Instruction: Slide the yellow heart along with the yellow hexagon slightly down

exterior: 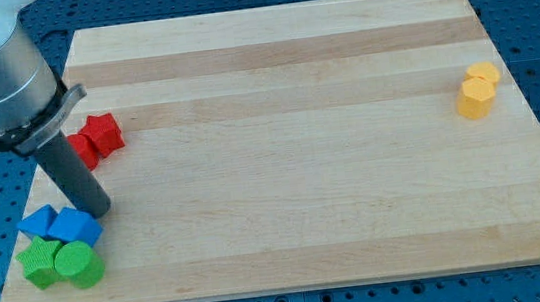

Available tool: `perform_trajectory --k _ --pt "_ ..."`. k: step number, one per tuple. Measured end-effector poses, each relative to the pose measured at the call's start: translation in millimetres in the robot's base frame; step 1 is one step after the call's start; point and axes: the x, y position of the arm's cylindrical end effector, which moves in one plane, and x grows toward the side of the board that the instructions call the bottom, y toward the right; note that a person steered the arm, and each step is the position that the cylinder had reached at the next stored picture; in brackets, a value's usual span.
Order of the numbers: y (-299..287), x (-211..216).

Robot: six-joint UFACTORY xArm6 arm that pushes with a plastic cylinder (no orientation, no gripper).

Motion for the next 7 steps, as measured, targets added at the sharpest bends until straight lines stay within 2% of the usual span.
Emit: perform_trajectory --k 2,3,4,5,6,7 --pt "1 -3" --pt "47 -42" --pt "77 -62" --pt "72 -52" --pt "94 -59" --pt "158 -98"
